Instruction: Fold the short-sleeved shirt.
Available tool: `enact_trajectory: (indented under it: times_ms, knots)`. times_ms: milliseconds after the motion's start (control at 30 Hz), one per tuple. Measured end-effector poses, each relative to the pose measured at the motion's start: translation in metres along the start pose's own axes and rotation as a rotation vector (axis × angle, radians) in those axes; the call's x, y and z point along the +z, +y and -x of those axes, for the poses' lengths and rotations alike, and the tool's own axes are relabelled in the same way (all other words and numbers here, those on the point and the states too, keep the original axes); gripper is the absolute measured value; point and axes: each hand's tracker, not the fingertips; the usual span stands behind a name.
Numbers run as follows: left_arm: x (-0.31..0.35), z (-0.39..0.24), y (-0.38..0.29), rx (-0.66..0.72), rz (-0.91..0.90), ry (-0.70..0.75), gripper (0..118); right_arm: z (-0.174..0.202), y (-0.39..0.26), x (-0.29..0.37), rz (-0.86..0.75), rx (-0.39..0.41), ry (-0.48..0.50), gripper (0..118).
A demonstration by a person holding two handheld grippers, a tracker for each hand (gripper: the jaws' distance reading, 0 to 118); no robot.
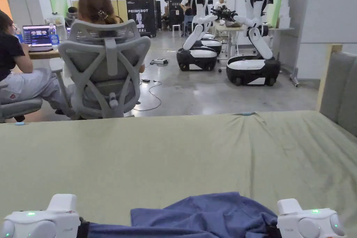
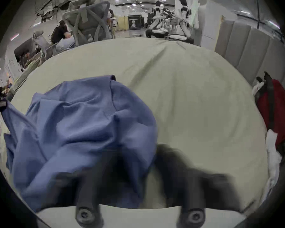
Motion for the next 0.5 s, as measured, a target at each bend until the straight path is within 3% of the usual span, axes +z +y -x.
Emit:
enact_trajectory:
  times_ms: [67, 133, 267, 500]
  knots:
    - [0.002, 0.003, 0.002, -0.041, -0.035, 0.034, 1, 0.006, 0.005, 0.018, -0.030, 0.056, -0.057, 2]
    - [0.012, 0.003, 0.005, -0.066, -0.060, 0.062, 1, 0.007, 0.012, 0.041, -0.051, 0.003, -0.015, 2]
    - [0.046, 0.011, 0.017, -0.121, -0.152, 0.120, 1, 0.016, 0.029, 0.112, -0.194, -0.015, -0.035, 2]
    - [0.125, 0.040, 0.058, -0.203, -0.322, 0.288, 1, 0.032, 0.071, 0.227, -0.414, 0.090, -0.133, 2]
